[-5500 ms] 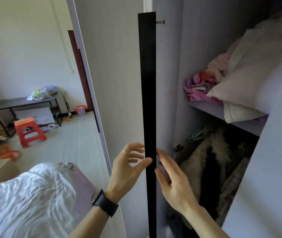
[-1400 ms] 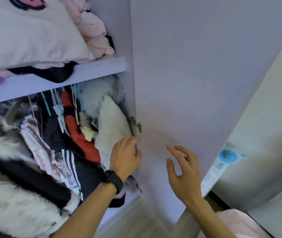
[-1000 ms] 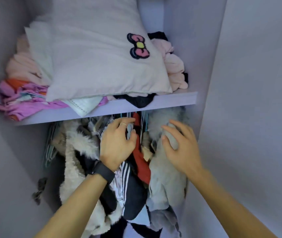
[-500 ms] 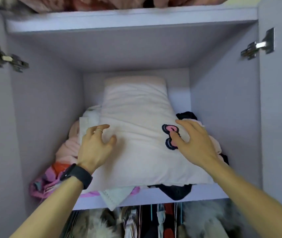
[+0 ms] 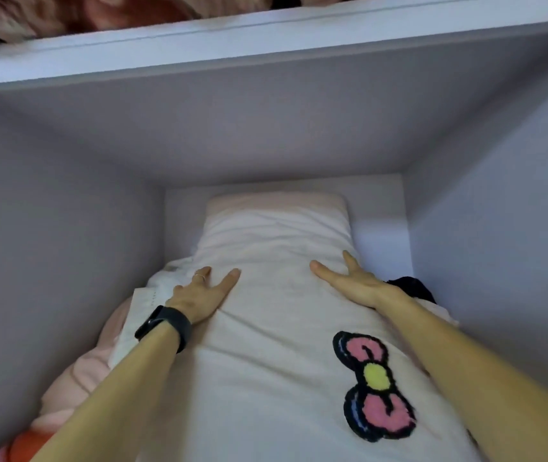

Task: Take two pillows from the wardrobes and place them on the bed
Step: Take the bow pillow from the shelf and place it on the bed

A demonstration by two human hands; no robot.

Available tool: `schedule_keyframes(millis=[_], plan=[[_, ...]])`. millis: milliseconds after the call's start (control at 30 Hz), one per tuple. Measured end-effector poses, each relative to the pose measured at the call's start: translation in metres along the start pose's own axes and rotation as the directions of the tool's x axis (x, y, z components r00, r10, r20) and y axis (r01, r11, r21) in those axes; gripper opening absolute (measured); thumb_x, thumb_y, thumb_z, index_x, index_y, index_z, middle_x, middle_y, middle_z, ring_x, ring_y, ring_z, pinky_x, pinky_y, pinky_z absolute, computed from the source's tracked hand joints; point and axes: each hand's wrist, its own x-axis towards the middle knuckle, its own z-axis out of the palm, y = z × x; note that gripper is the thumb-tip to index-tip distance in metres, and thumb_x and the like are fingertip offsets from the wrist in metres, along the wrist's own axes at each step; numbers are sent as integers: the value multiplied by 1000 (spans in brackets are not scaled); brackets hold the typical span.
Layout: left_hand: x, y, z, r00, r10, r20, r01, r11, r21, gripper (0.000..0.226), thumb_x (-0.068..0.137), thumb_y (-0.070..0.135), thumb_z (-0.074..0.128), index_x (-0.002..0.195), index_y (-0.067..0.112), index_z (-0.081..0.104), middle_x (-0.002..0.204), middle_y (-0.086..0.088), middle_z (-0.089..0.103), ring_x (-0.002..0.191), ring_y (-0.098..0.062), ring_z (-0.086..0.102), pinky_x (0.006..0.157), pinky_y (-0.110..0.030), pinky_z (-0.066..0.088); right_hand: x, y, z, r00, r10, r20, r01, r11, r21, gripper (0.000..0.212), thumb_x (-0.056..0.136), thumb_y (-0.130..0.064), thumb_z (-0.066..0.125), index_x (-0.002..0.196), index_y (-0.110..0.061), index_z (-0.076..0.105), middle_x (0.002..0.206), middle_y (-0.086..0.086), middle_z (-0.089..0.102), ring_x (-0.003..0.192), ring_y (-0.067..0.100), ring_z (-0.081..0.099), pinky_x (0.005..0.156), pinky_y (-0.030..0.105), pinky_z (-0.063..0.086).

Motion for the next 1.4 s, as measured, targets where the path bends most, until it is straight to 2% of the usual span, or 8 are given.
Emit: schedule_keyframes(millis=[200,333,500,633,733,967,1133,1400], plan=[[17,-1,22,989,-40,-144,48,997,55,113,50,106,35,150,57,16,160,-15,24,144,-45,27,119,-58,22,39,12,31,993,17,-118,-26,997,-73,135,43,-106,41,157,-49,-2,168,15,6,153,39,15,122,52,24],[16,-4,27,979,-6,-206,12,999,32,110,46,105,44,145,60,25,154,-15,23,135,-46,38,113,-54,33,38,18,37,963,-68,-260,35,991,-128,115,59,-96,53,156,-48,14,157,13,19,140,43,32,111,53,35],[2,5,22,928,167,-333,-169,985,22,94,62,92,53,143,46,42,147,-6,46,113,-19,47,88,-31,39,17,3,31,900,-218,-377,151,968,-200,98,74,-75,66,156,-43,24,145,17,30,132,44,37,107,48,40],[-32,10,14,893,203,-402,-194,979,62,77,73,80,53,140,43,48,140,-3,49,116,-21,51,81,-29,40,-19,-5,27,856,-285,-432,205,953,-222,88,77,-68,66,153,-43,29,138,17,34,128,42,38,99,46,42],[-72,8,3,863,198,-464,-201,979,45,67,75,74,55,136,46,51,129,1,46,89,-17,53,71,-26,38,-55,-4,30,822,-323,-470,247,945,-216,86,80,-65,66,154,-43,29,135,16,36,127,41,39,100,44,41],[-182,-34,-24,777,218,-590,-222,973,68,62,74,81,52,131,56,46,108,13,36,85,-14,55,72,-29,41,-158,16,79,700,-381,-604,416,905,-89,85,76,-68,68,151,-50,31,136,10,37,129,30,39,97,33,35],[-265,-97,-34,729,190,-658,-164,981,101,59,72,80,55,127,63,43,107,15,37,88,-10,56,65,-24,37,-227,36,150,673,-385,-631,532,845,51,84,74,-67,67,150,-49,35,135,7,38,120,7,35,98,28,34],[-384,-163,-66,719,192,-668,49,944,325,56,78,76,56,130,60,42,106,16,34,92,-10,55,70,-31,41,-302,52,261,714,-410,-568,641,709,294,70,83,-42,74,145,-15,55,132,19,46,127,29,52,111,22,37]])
